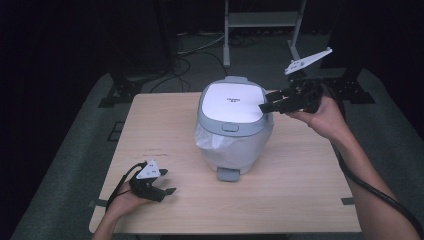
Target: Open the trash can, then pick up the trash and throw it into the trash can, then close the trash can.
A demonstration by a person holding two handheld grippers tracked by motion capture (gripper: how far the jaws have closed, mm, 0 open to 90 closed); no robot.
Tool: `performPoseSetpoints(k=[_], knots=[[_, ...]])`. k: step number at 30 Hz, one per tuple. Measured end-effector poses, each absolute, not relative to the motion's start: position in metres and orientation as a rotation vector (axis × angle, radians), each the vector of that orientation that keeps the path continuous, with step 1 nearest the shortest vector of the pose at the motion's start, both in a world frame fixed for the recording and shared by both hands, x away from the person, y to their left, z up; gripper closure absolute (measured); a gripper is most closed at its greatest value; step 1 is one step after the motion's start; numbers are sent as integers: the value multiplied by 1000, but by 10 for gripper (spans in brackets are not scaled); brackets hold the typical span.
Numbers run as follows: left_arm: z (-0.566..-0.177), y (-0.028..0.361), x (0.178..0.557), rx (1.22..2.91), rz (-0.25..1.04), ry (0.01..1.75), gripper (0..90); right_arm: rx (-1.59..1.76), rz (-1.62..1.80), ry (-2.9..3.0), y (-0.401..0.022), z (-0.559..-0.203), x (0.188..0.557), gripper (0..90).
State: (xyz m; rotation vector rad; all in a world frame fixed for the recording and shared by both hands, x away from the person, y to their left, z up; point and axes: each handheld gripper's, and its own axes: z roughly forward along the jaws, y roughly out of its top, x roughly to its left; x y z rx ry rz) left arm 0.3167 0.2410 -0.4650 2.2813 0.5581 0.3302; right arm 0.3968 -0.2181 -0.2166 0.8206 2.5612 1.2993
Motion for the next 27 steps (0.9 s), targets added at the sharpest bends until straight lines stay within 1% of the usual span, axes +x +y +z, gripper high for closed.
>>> performPoseSetpoints(k=[11,18,27], knots=[[-465,239,315,2290,329,560,232,854,1289,2521,-246,-219,380,438],[-466,241,317,2279,328,571,232,902,1281,2504,-258,-225,379,435],[-464,240,318,2281,336,566,230,972,1256,2483,-274,-241,379,430]])
